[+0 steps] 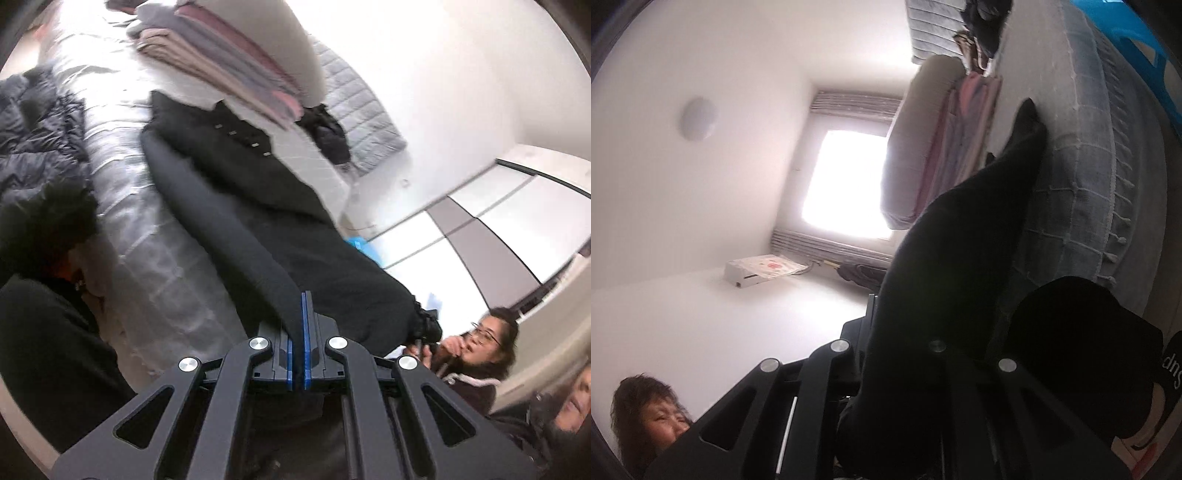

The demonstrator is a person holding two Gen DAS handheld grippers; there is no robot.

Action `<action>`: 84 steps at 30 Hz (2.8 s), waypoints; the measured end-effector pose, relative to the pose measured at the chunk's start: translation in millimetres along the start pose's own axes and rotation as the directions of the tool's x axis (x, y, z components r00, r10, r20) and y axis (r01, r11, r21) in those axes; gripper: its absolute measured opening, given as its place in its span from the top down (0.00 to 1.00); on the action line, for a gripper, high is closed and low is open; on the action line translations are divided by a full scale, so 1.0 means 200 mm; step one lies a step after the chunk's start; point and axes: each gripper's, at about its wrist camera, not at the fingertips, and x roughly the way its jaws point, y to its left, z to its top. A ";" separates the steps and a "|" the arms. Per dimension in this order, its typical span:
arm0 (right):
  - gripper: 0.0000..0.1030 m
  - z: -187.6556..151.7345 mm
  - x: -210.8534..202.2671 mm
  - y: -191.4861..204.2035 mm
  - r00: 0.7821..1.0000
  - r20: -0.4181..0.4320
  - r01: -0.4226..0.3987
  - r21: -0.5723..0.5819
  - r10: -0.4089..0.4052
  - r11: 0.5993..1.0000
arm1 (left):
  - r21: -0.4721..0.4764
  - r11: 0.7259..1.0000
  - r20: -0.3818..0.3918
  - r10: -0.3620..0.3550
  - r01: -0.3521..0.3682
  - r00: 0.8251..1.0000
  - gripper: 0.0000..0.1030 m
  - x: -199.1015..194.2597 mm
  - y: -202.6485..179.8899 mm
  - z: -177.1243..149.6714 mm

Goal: Fold large clothes
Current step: 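Lift and carry the coat side over with both tools, then lay the coat side down and open both tools to release it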

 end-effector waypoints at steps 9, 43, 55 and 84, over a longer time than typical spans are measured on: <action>0.89 0.11 -0.03 -0.02 0.996 0.082 -0.045 0.025 0.042 0.999 | -0.081 0.994 0.105 -0.067 0.076 0.992 0.97 -0.12 0.09 0.10; 0.30 1.73 1.47 -0.90 0.891 0.095 0.409 0.256 -0.444 0.876 | -0.539 0.829 0.409 0.103 0.149 0.907 0.44 1.00 1.27 1.82; 0.14 1.12 1.81 -0.50 0.710 0.409 0.703 -0.357 -0.574 0.615 | -0.006 0.971 0.335 0.225 -0.237 0.915 0.37 1.44 0.55 1.57; 0.16 1.56 1.99 -0.99 0.611 0.394 0.789 -0.243 -0.686 0.564 | -0.041 0.953 0.278 0.300 -0.301 0.912 0.44 2.30 0.67 1.94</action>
